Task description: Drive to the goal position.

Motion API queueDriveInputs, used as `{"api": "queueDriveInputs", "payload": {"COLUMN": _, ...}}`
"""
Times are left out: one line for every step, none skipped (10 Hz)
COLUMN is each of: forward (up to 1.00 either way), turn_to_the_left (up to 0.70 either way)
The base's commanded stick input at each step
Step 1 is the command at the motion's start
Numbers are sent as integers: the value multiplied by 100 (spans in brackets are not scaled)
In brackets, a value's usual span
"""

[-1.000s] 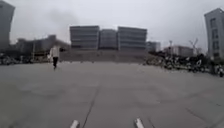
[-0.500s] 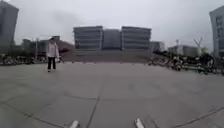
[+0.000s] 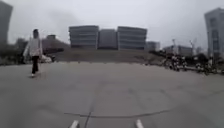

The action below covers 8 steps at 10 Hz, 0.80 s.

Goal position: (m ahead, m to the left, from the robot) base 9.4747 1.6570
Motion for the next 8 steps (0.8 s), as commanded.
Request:
{"api": "queueDriveInputs", "payload": {"forward": 100, "turn_to_the_left": -13}}
{"api": "queueDriveInputs", "payload": {"forward": 100, "turn_to_the_left": -7}}
{"api": "queueDriveInputs", "payload": {"forward": 100, "turn_to_the_left": -9}}
{"api": "queueDriveInputs", "payload": {"forward": 100, "turn_to_the_left": -10}}
{"api": "queueDriveInputs", "payload": {"forward": 100, "turn_to_the_left": 0}}
{"api": "queueDriveInputs", "payload": {"forward": 100, "turn_to_the_left": 0}}
{"api": "queueDriveInputs", "payload": {"forward": 100, "turn_to_the_left": 0}}
{"api": "queueDriveInputs", "payload": {"forward": 100, "turn_to_the_left": 0}}
